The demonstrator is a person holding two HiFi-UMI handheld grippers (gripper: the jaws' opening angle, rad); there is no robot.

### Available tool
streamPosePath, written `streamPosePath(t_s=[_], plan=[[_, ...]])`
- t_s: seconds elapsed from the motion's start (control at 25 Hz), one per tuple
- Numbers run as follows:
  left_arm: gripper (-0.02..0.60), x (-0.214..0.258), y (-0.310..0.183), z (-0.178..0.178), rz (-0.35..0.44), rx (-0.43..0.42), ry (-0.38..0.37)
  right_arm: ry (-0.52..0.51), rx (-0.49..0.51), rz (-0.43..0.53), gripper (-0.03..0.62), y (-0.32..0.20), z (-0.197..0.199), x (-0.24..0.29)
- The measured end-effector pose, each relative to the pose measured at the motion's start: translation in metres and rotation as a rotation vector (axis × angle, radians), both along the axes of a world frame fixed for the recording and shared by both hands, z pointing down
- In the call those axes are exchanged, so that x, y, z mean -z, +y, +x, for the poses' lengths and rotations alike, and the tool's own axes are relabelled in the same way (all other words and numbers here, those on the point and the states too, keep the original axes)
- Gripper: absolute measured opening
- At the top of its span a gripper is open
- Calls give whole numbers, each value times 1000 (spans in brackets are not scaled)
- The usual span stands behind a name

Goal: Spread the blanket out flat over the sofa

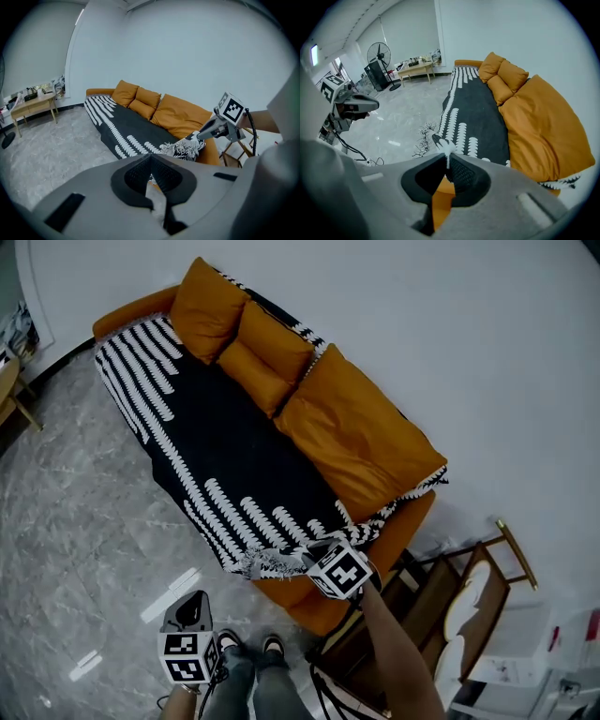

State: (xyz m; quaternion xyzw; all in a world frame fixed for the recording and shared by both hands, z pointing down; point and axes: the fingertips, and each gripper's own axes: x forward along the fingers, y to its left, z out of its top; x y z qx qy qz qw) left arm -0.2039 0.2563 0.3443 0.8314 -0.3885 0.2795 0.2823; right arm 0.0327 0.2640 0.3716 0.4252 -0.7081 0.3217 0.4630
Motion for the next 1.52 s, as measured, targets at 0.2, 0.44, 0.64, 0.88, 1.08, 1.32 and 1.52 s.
streamPosePath(t_s=[0.2, 0.44, 0.64, 0.88, 1.08, 1.32, 1.52], plan=[[3, -13, 12, 7, -29, -3, -12, -51, 5, -18, 31, 29, -5, -7], [3, -24, 32, 21, -39, 9, -17, -84, 17, -22, 31, 61, -13, -18], [3, -23, 56, 37, -35, -16, -22, -84, 31, -31, 31, 84, -14, -24], [3, -27, 84, 42, -40, -21, -25, -79, 62, -36, 31, 104, -18, -30], [3, -33, 101, 42, -42, -14, -29, -67, 103, -54, 31, 118, -23, -43], [5, -44, 115, 34, -59, 24, -31, -68, 151, -84, 31, 128, -32, -60], [3, -51, 120, 31, -67, 38, -34, -59, 164, -104, 31, 132, -37, -67]])
